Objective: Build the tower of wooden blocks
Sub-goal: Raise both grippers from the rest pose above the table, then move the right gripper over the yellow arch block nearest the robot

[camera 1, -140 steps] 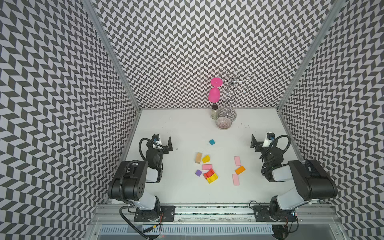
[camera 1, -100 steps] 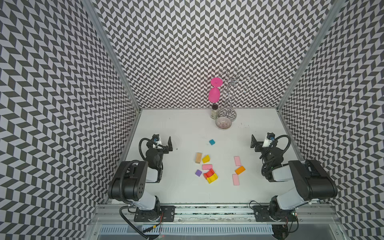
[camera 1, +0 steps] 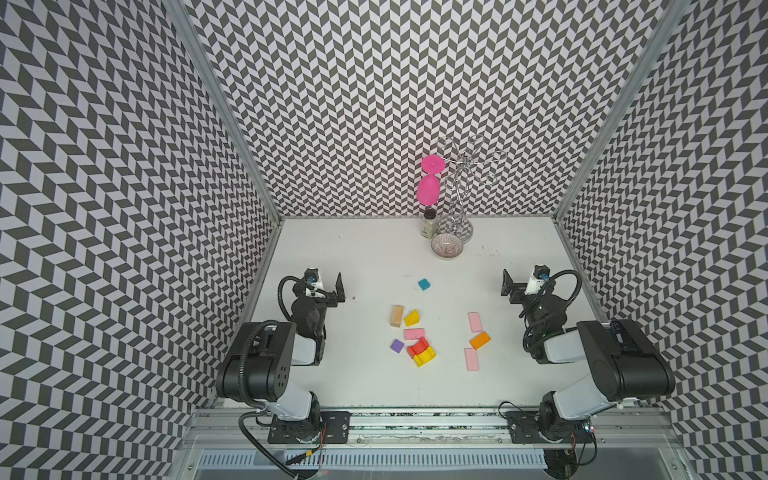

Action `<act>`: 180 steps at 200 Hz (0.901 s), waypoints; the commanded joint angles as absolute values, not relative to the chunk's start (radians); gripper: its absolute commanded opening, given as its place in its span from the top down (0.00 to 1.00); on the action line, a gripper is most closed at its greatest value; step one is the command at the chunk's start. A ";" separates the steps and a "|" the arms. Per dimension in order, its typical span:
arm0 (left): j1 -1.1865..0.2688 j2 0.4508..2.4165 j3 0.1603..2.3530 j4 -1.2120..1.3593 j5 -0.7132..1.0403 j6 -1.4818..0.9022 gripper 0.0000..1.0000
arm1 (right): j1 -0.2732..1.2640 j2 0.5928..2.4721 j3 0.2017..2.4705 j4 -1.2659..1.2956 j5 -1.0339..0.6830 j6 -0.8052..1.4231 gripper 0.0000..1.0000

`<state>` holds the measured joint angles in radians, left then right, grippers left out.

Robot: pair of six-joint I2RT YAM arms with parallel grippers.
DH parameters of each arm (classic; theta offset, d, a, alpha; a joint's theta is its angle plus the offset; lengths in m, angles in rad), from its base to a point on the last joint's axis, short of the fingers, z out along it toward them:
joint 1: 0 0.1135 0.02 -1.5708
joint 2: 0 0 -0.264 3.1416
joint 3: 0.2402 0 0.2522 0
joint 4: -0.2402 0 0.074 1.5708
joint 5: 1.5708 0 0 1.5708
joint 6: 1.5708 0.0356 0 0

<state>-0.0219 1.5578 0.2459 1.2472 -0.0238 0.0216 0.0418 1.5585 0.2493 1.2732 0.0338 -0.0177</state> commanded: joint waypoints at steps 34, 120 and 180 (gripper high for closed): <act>-0.019 1.560 0.259 1.252 -0.016 0.017 0.00 | 0.049 1.553 0.230 1.352 0.032 -0.034 0.01; -0.176 0.688 0.174 0.628 -0.186 -0.249 0.00 | 0.153 0.693 0.152 0.649 -0.024 0.378 0.01; -0.160 0.151 -0.015 0.338 -0.163 -0.522 0.00 | 0.150 0.252 0.073 0.383 -0.338 0.527 0.01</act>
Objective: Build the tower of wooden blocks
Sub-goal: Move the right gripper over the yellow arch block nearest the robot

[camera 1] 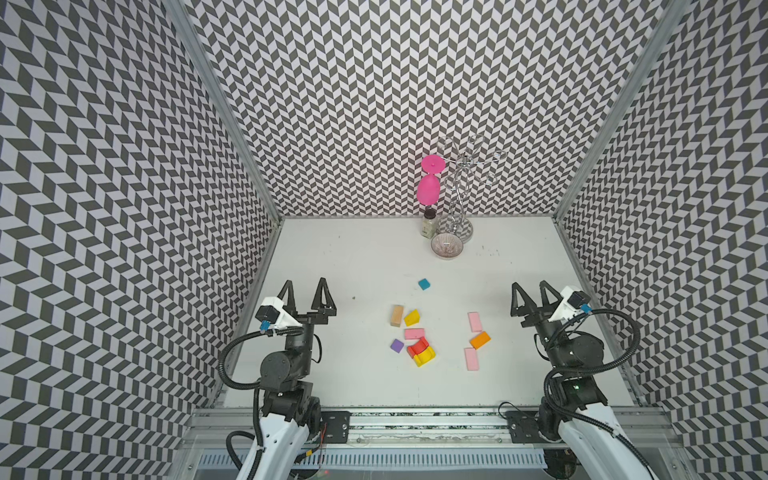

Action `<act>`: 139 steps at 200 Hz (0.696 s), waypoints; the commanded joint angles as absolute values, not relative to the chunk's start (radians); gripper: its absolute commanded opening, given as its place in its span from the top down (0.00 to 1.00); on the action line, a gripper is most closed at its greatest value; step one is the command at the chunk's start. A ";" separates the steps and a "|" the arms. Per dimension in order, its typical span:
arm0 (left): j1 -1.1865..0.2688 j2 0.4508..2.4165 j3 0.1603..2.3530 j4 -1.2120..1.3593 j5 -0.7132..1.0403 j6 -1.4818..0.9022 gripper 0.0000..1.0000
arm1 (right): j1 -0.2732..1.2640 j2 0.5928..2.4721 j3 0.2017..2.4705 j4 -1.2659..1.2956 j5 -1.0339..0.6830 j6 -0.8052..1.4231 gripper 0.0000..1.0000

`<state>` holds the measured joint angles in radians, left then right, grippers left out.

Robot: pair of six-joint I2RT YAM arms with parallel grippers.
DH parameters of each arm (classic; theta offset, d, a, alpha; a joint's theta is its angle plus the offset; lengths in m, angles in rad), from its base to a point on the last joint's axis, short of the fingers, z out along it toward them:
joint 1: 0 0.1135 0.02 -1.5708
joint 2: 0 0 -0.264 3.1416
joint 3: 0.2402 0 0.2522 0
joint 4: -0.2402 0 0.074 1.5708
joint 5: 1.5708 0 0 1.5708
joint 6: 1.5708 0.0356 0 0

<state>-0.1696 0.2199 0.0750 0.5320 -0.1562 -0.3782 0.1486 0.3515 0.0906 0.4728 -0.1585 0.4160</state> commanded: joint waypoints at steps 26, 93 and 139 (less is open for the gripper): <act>-0.176 0.218 -0.071 0.492 -0.196 -0.500 0.00 | 0.153 0.189 0.073 0.306 -0.308 0.560 0.00; -0.168 0.670 0.024 0.578 -0.360 -0.561 0.00 | 0.428 0.502 0.143 0.317 -0.176 0.442 0.01; -0.203 1.034 0.241 0.505 -0.323 -0.524 0.00 | 0.806 0.933 0.349 0.229 0.129 0.351 0.01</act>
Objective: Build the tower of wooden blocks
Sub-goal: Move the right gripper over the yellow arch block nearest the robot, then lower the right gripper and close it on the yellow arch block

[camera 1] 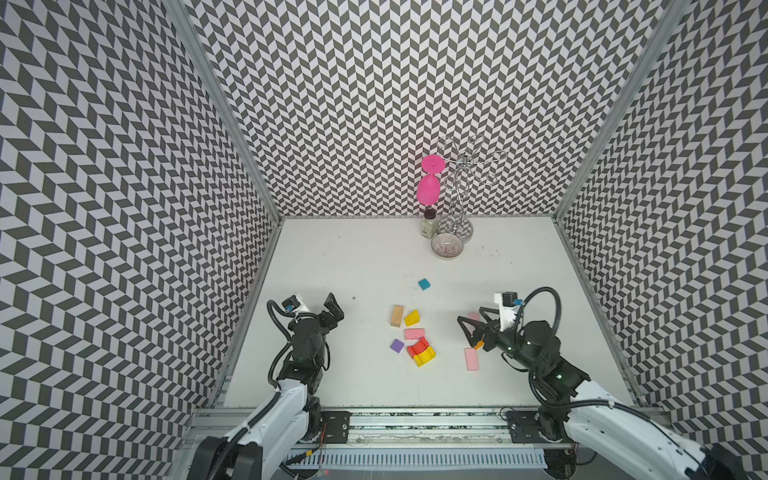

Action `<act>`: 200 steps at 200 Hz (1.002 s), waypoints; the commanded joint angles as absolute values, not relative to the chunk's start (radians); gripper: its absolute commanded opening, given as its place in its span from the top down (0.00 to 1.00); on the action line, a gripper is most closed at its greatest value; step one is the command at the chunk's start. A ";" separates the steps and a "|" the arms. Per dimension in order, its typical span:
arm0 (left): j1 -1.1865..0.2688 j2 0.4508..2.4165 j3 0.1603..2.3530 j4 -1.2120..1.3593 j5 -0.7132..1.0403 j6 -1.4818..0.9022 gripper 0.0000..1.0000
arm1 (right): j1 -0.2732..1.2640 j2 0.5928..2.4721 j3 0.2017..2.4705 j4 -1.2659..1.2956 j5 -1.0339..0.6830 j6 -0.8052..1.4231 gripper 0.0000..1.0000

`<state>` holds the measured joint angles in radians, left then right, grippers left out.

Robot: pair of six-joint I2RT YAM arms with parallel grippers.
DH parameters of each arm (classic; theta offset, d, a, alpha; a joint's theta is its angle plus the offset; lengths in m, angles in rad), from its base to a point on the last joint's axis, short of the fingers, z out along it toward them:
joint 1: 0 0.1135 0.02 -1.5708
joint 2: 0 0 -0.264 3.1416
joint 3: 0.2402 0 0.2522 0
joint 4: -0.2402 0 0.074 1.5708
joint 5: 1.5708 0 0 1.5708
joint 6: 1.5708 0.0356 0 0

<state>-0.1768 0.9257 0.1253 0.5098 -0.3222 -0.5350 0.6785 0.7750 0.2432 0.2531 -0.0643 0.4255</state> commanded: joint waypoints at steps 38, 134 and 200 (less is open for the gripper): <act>-0.382 1.117 0.303 0.491 -0.530 -0.452 0.00 | 1.020 1.170 0.445 0.167 0.316 0.377 0.01; -0.441 1.043 0.239 0.560 -0.583 -0.428 0.00 | 1.138 1.260 0.399 0.208 0.273 0.419 0.00; -0.452 1.028 0.236 0.545 -0.587 -0.428 0.00 | 1.245 1.552 0.576 0.110 0.415 0.491 0.00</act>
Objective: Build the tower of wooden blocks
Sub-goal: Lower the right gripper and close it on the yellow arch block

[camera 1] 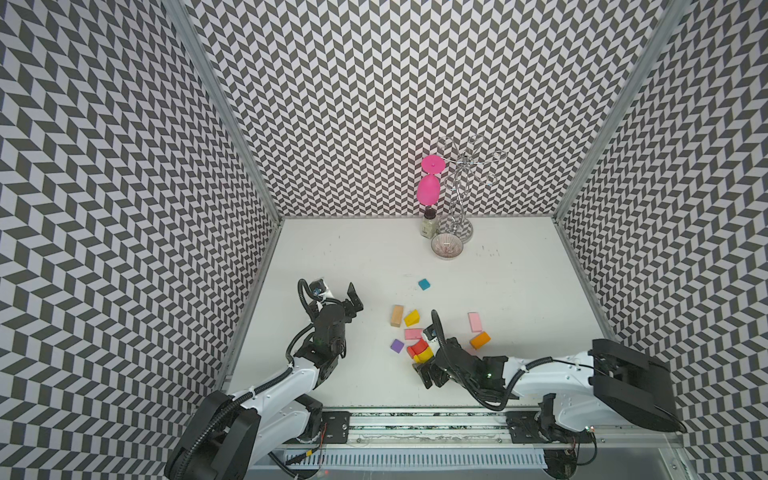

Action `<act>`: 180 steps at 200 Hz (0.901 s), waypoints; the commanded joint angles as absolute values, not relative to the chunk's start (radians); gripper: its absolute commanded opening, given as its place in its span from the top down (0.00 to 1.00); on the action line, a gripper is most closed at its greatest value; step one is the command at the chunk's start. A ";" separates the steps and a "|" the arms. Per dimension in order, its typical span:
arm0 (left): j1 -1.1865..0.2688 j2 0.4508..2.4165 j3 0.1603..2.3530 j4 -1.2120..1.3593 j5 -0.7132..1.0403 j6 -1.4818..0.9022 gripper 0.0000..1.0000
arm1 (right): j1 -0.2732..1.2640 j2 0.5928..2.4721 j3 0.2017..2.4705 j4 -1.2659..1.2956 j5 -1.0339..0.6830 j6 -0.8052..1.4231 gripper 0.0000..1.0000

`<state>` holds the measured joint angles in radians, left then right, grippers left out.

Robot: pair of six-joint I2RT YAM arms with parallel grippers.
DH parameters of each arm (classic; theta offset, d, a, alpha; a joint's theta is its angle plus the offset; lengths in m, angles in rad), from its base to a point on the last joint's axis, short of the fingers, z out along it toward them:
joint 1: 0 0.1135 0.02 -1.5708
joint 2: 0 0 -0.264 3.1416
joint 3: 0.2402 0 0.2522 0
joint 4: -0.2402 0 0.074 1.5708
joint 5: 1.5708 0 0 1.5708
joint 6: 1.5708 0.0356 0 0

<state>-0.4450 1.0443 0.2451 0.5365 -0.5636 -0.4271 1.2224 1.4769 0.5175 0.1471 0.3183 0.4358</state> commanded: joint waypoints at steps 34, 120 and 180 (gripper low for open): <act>-0.454 1.029 0.236 0.547 -0.587 -0.425 0.00 | 1.250 1.557 0.585 0.074 0.466 0.530 0.08; -0.462 1.017 0.229 0.558 -0.585 -0.413 0.00 | 1.250 1.522 0.570 0.138 0.394 0.525 0.23; -0.468 1.012 0.225 0.561 -0.587 -0.411 0.00 | 1.250 1.566 0.593 0.104 0.418 0.560 0.24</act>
